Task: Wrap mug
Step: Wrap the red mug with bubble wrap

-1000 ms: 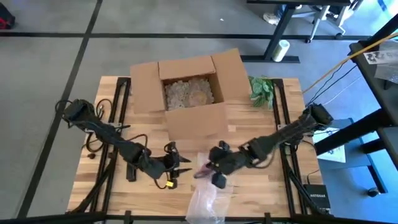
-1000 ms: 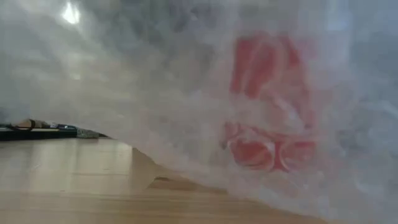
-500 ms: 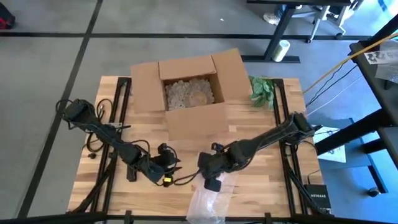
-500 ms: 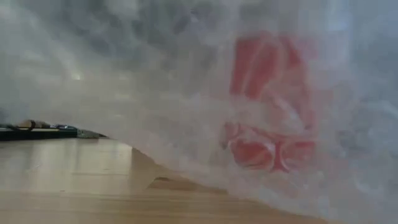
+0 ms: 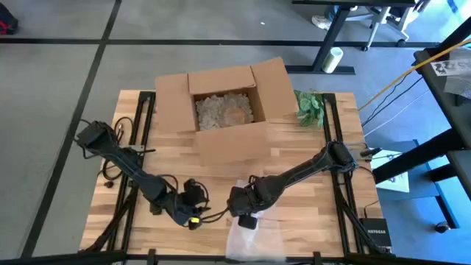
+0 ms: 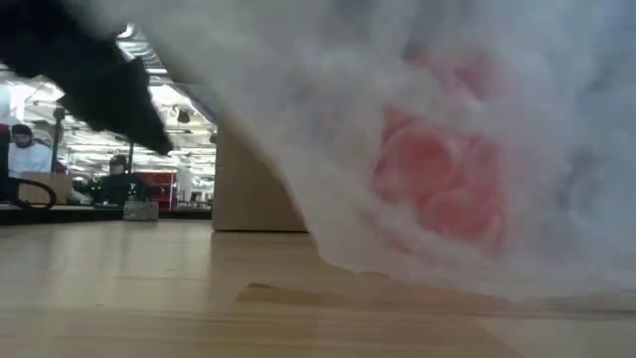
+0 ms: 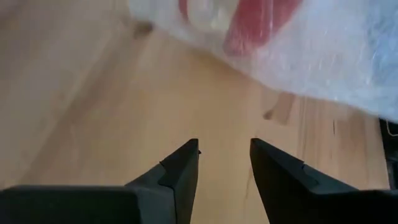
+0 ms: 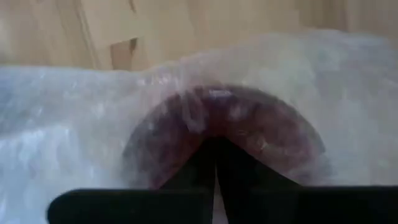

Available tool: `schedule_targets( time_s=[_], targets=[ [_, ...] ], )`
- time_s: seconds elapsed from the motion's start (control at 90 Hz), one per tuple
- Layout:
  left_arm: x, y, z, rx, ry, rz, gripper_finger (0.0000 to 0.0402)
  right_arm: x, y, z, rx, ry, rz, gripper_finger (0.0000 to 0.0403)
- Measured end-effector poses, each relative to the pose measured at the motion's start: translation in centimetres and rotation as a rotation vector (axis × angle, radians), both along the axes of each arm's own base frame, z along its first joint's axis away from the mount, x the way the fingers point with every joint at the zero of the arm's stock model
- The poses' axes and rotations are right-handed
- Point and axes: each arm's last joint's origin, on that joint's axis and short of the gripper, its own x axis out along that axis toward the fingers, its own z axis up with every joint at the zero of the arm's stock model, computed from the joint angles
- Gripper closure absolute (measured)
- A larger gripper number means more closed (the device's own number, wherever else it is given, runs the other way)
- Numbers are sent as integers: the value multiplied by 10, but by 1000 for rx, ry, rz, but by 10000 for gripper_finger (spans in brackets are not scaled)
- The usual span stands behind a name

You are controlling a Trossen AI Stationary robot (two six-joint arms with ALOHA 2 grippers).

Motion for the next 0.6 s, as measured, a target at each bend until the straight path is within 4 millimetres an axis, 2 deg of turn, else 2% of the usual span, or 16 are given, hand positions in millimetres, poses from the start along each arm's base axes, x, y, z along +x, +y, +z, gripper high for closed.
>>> schedule_targets(
  time_s=[0.144,0.3,0.467,0.6],
  targets=[
    [9,-14,-11,-43,-74,-45,273,4,2,-20,18,-20,0,403],
    [23,-26,-19,-47,-202,-102,273,2,0,-31,-27,-33,-55,403],
    [34,-25,-27,-61,-263,-84,273,7,-2,-30,-50,-104,-210,403],
    [35,-23,-27,-86,-263,-60,273,13,-5,-30,-29,-159,-374,403]
  ],
)
